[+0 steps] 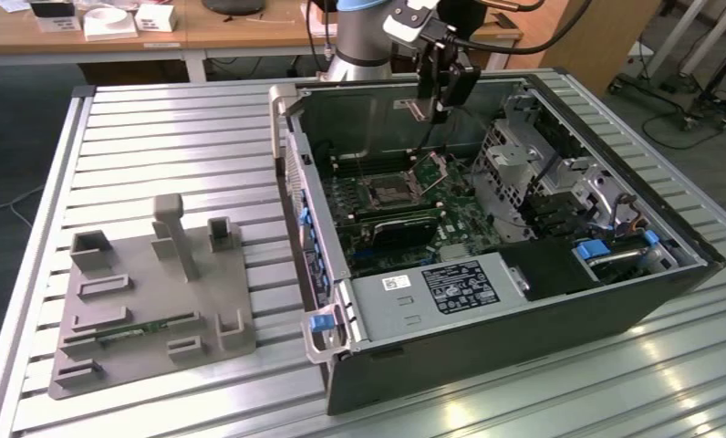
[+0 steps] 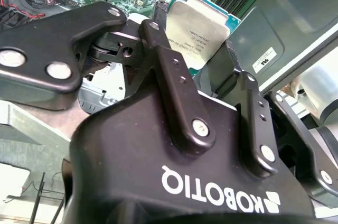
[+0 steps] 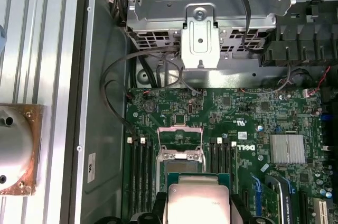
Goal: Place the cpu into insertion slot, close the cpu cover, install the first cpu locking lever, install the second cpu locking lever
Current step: 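Place the cpu into insertion slot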
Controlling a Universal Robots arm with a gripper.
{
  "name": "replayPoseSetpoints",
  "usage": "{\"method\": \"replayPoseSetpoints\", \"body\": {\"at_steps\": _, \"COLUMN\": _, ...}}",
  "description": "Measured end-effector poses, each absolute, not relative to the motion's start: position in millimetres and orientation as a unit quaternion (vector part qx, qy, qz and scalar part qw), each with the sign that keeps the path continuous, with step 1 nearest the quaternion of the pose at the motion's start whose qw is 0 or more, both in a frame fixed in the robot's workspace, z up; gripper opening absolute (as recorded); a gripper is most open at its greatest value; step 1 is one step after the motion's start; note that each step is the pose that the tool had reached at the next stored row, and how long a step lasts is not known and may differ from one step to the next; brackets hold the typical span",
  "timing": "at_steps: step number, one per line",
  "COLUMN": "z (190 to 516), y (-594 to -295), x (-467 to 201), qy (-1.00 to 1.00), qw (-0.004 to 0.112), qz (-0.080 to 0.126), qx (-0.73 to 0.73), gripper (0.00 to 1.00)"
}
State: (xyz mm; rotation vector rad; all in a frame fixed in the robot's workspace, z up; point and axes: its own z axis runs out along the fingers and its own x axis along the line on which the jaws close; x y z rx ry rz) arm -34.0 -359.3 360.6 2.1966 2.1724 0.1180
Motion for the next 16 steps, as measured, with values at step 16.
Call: {"method": "replayPoseSetpoints", "body": {"at_steps": 16, "z": 350.7, "y": -359.3, "x": -34.1, "qy": 0.7, "qw": 0.024, "qz": 0.037, "qx": 0.713, "gripper": 0.54}}
